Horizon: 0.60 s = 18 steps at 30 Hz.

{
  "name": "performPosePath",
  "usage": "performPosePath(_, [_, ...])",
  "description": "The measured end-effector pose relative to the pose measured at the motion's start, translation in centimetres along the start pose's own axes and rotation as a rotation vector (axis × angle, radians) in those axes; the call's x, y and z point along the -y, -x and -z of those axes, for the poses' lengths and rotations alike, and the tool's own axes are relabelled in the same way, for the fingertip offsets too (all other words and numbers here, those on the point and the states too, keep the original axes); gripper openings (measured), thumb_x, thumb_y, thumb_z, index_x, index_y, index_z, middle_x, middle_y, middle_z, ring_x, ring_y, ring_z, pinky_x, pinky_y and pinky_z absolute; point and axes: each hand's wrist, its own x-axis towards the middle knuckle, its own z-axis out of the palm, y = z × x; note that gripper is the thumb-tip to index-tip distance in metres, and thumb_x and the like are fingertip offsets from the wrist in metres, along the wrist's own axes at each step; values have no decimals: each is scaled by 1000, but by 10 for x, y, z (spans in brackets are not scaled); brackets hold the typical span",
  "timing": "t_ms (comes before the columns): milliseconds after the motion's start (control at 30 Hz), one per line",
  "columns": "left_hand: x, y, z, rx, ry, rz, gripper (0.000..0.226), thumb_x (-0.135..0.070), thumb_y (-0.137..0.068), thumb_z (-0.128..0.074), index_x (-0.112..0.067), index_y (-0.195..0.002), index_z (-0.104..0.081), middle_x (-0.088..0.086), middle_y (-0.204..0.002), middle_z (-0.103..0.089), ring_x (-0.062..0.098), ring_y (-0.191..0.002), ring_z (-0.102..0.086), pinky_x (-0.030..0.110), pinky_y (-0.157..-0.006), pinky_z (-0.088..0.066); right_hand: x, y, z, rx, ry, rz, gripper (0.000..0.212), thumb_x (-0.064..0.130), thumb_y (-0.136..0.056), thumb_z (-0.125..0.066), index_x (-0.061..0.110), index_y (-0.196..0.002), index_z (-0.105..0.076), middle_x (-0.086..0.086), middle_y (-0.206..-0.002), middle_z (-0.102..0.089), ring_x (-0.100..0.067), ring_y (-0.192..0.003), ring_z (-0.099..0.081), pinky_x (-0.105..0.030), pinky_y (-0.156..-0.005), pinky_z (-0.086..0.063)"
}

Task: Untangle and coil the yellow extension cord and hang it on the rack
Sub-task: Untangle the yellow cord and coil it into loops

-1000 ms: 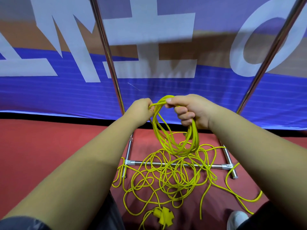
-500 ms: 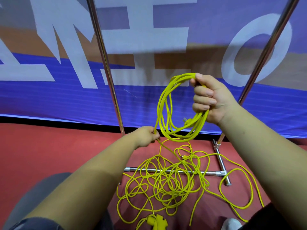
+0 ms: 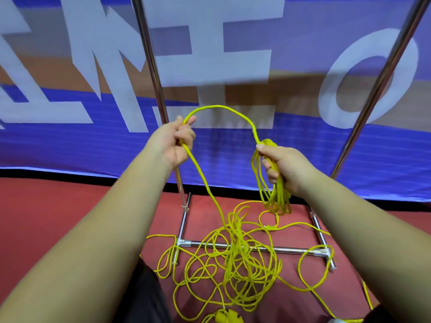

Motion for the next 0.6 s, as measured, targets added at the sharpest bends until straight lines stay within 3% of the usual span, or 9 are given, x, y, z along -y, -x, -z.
performPosePath(100, [16, 1, 1, -40, 56, -62, 34, -20, -110, -47, 5, -134, -53, 11, -72, -61, 8, -45, -42, 16, -40, -43, -18, 3, -21, 83, 73, -66, 22, 30, -95, -75, 11, -99, -64, -10, -88, -77, -17, -47, -40, -25, -47, -37])
performPosePath(167, [27, 3, -2, -72, 57, -111, 24, -13, -111, -43, 0, -130, -49, 22, -105, -67, 11, -51, -41, 20, -42, -45, -31, 6, -34, 136, 83, -115, 32, 33, -83, -84, 13, -101, -67, -17, -109, -79, -17, -50, -45, -27, -51, -40])
performPosePath(233, [32, 5, -4, -75, 41, -123, 20, -11, -112, -40, 2, -121, -51, 18, -117, -62, 11, -54, -39, 22, -45, -45, -43, 7, -46, 167, 109, -155, 39, 37, -74, -90, 14, -101, -75, -30, -105, -72, -17, -51, -48, -27, -51, -43])
performPosePath(367, [38, 3, 3, -88, -42, -99, 35, -17, -112, -41, 7, -133, -55, 7, -93, -54, 10, -53, -43, 24, -60, -45, -59, 8, -69, 232, -7, -201, 29, 23, -83, -88, 15, -103, -68, -12, -79, -63, -16, -51, -47, -29, -50, -42])
performPosePath(433, [39, 1, 7, -98, -70, -102, 34, -21, -112, -41, 5, -125, -59, 4, -89, -52, 8, -54, -45, 24, -62, -46, -64, 11, -79, 269, -46, -209, 33, 23, -81, -90, 19, -99, -64, -27, -98, -71, -15, -52, -47, -29, -51, -43])
performPosePath(500, [39, 1, 9, -111, -102, -108, 35, -25, -112, -42, 3, -118, -62, 2, -83, -52, 6, -54, -49, 25, -58, -51, -67, 14, -87, 274, -47, -212, 37, 27, -73, -93, 23, -93, -62, -38, -129, -62, -16, -52, -46, -29, -52, -43])
performPosePath(600, [36, 2, 14, -145, -250, -124, 36, -31, -111, -45, -2, -116, -65, 1, -75, -53, 7, -57, -56, 28, -57, -57, -70, 16, -94, 208, -30, -179, 37, 18, -81, -89, 18, -102, -58, -34, -124, -68, -13, -48, -44, -27, -49, -42])
